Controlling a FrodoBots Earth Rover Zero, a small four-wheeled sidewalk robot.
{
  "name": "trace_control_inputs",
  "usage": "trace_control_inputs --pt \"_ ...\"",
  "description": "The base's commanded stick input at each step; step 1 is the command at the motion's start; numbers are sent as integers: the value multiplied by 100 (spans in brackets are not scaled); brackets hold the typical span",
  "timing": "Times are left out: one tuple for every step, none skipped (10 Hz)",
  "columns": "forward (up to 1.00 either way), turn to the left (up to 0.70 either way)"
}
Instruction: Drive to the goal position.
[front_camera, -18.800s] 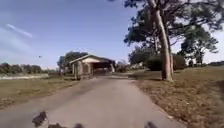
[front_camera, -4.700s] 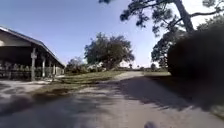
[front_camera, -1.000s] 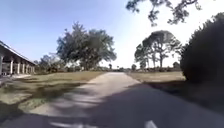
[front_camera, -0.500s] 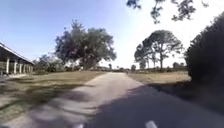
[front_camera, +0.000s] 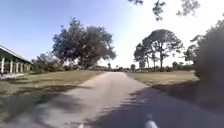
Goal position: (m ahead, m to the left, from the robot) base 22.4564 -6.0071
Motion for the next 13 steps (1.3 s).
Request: trace_control_inputs --pt "100 0" --pt "100 0" --pt "100 0" --pt "100 0" --pt "100 0" --pt "100 0" --pt "100 0" --pt "100 0" --pt "100 0" --pt "100 0" --pt "100 0" --pt "100 0" --pt "100 0"
